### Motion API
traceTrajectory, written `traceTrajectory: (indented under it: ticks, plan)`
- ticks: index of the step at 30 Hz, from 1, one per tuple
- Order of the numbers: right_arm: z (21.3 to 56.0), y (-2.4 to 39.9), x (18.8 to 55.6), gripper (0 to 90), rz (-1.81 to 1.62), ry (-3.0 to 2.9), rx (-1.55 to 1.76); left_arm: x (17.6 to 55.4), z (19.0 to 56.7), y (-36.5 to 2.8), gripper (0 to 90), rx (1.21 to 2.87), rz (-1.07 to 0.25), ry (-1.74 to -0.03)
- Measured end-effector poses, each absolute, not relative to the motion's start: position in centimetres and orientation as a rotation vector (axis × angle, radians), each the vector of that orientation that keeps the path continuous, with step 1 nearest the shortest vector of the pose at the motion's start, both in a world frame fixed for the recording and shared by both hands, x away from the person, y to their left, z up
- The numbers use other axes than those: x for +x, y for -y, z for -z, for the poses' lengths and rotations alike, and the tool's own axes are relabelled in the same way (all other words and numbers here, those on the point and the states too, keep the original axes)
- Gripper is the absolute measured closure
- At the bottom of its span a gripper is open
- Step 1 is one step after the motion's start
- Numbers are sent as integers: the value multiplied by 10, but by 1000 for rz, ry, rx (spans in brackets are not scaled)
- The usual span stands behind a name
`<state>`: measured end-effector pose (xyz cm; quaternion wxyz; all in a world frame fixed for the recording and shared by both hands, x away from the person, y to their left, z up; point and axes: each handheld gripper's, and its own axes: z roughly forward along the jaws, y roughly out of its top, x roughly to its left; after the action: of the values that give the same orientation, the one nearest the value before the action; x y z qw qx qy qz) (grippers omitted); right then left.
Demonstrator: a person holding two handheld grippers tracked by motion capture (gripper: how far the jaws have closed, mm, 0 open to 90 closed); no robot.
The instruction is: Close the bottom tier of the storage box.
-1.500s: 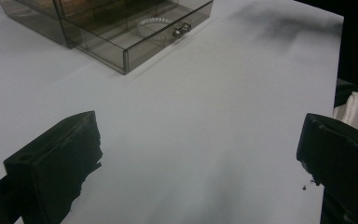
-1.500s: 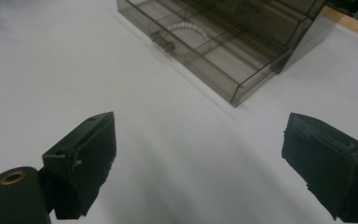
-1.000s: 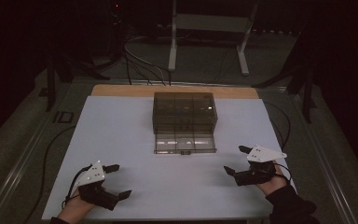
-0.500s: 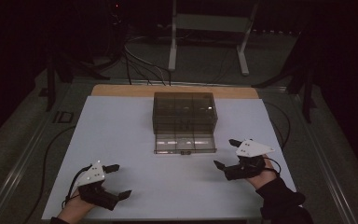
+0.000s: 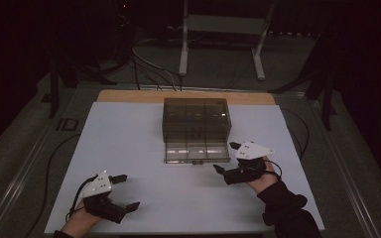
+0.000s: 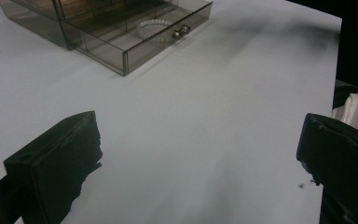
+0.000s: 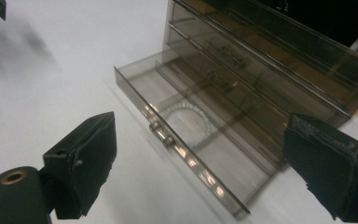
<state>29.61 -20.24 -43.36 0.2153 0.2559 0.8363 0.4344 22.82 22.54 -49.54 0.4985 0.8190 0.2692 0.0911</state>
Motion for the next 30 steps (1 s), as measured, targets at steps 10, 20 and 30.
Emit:
traceTrajectory:
  ticks: [10, 20, 30]
  plan:
    - [443, 180, 304, 102, -1219, -2332, 707, 228, 495, -225, 0, 1981, -220, -649]
    - [457, 167, 306, 101, -1223, -2297, 756, 228, 495, -226, 0, 1979, -221, -647]
    - [470, 164, 306, 184, -1224, -2271, 870, 228, 495, -226, 0, 1978, -221, -647]
